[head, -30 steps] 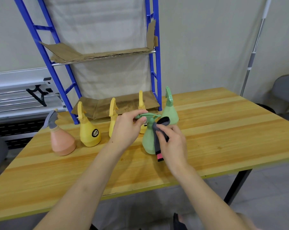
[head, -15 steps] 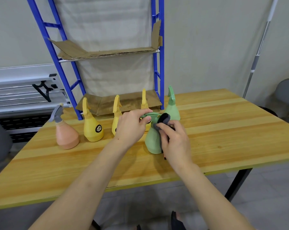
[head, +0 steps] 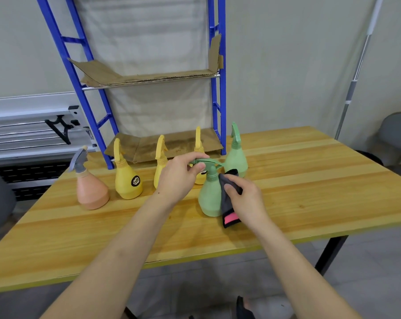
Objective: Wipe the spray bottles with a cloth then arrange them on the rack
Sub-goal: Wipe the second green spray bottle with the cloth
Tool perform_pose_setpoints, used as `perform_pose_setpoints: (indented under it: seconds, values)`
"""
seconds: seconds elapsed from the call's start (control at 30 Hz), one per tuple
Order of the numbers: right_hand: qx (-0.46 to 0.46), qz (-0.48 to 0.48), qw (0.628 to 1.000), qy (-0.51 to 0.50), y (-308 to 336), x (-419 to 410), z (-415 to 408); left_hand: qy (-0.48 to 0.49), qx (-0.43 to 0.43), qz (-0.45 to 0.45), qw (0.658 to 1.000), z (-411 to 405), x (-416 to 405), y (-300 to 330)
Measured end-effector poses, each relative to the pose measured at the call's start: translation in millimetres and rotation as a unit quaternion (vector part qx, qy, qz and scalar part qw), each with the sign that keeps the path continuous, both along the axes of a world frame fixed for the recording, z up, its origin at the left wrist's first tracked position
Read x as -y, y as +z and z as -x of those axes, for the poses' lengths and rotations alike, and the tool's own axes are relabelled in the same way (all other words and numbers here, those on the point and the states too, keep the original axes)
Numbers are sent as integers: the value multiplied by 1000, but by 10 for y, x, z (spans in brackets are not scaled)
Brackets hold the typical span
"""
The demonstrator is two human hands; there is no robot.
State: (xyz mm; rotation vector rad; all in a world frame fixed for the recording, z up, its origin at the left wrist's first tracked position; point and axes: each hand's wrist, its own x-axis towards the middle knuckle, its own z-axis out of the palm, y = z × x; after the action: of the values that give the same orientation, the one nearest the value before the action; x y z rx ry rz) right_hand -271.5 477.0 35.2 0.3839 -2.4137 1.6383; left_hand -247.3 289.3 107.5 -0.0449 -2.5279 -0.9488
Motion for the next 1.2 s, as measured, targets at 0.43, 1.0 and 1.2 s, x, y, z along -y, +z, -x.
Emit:
perform_pose_setpoints:
  seconds: [0.43, 1.0, 1.2]
  values:
    - [29, 182, 982, -30, 12, -166, -61, 96, -91, -221, 966, -442, -195, -768]
    - [-71, -15, 997, -6, -121, -76, 56, 63, -35, -170, 983, -124, -398, -811]
    - [-76, -5, 997, -11, -172, -70, 142, 57, -16, -154, 986, -97, -346, -764]
